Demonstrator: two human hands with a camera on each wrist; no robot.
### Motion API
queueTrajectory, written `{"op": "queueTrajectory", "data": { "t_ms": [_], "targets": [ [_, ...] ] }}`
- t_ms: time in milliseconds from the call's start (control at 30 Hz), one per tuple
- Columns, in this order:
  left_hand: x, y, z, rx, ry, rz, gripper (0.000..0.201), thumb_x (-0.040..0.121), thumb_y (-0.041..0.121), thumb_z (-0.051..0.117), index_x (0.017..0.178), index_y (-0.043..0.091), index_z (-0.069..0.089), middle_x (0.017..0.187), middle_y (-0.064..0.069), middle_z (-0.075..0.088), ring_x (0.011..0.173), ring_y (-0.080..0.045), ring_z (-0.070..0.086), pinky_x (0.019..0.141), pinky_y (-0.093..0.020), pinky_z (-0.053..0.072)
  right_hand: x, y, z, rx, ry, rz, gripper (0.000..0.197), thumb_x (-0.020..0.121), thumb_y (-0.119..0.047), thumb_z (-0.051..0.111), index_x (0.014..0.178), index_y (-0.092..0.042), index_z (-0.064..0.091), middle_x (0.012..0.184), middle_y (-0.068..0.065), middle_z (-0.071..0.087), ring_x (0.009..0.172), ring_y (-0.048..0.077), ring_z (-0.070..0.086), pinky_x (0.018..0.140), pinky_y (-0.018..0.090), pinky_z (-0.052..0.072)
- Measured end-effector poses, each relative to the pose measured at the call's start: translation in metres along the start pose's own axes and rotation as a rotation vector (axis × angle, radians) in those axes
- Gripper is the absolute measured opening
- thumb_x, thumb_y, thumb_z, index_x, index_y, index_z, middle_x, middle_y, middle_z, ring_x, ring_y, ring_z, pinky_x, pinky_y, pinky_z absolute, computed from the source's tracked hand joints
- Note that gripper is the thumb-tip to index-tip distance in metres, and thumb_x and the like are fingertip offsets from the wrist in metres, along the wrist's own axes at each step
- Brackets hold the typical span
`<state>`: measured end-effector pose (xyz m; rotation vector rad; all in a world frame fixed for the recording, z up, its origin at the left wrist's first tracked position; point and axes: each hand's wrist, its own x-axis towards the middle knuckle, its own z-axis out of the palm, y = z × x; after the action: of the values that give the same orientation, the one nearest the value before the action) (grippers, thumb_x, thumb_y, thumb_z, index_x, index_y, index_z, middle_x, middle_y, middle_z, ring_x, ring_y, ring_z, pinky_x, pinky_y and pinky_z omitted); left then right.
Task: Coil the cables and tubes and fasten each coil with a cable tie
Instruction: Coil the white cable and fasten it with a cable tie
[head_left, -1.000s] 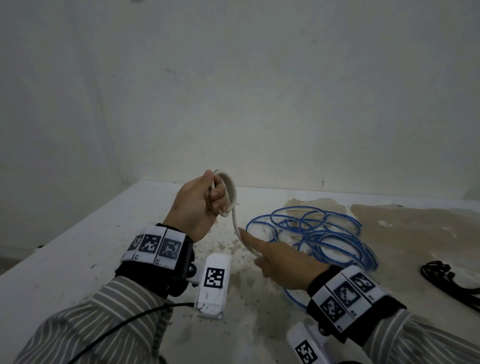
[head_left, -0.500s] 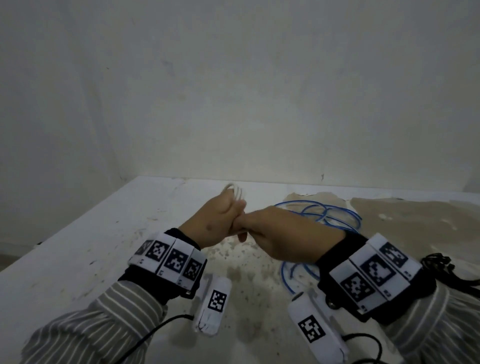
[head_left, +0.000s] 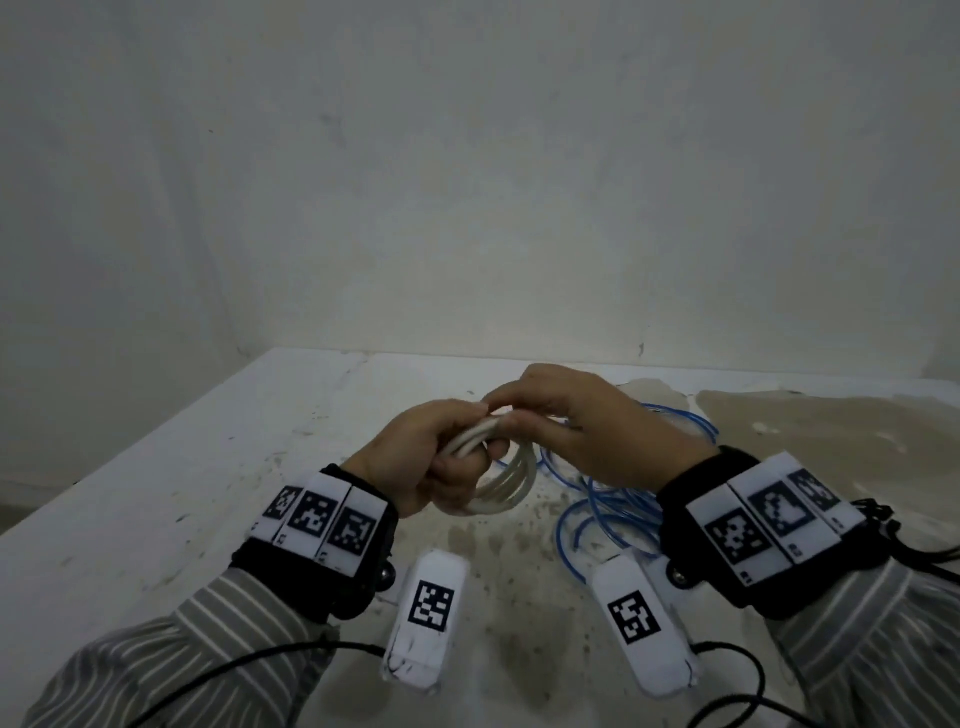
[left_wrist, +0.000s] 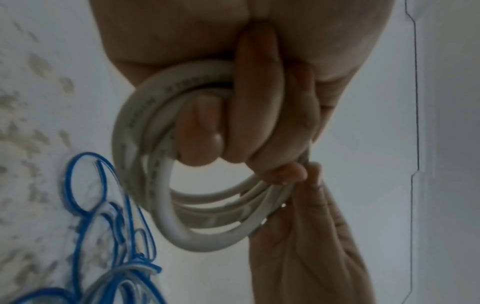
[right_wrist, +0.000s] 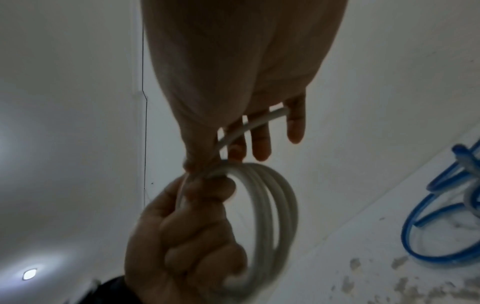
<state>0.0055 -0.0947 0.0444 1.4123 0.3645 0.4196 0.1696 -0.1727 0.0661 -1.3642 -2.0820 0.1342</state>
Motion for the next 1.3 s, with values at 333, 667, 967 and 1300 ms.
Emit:
{"op": "queueTrajectory", "data": {
  "t_ms": [333,667,967,1300],
  "targets": [
    [0.009,0.008,0.009,-0.21,-0.15,0.155,0.026,0.066,0.036,0.066,0.07,0.01,0.065,0.041,0.01,0.04,0.03,-0.002,0.027,0.04,-0.02,0.022,-0.009,-0.004,0.008,0.336,0.174,0.128,0.032,0.101,-0.023,0.031,0.101,-0.004,0.056,0.078,0.011,0.059,0.07,0.026,0.061,0.069,0.037,0.051],
    [0.018,0.01,0.033,-0.148,0.046,0.222,0.03,0.093,0.026,0.036,0.081,0.003,0.05,0.047,0.01,0.039,0.036,0.001,0.027,0.046,-0.017,0.023,-0.018,0.007,0.0,0.658,0.296,0.255,0.03,0.099,-0.021,0.036,0.093,-0.019,0.065,0.081,-0.002,0.065,0.071,0.007,0.062,0.075,0.036,0.054],
    [0.028,0.01,0.046,-0.117,0.089,0.193,0.033,0.095,0.027,0.033,0.077,0.006,0.05,0.044,0.008,0.036,0.034,-0.003,0.027,0.04,-0.018,0.032,-0.021,0.013,0.01,0.723,0.459,0.33,0.029,0.1,-0.017,0.034,0.09,-0.003,0.057,0.068,0.005,0.047,0.056,0.013,0.044,0.053,0.029,0.043],
    [0.032,0.0,0.043,-0.169,0.124,0.21,0.032,0.094,0.026,0.033,0.075,0.005,0.048,0.042,0.01,0.03,0.031,-0.001,0.021,0.041,-0.019,0.021,-0.036,0.022,-0.029,0.319,0.311,0.322,0.019,0.086,-0.012,0.062,0.083,-0.031,0.064,0.086,0.003,0.064,0.071,0.02,0.064,0.069,0.024,0.055]
  ]
}}
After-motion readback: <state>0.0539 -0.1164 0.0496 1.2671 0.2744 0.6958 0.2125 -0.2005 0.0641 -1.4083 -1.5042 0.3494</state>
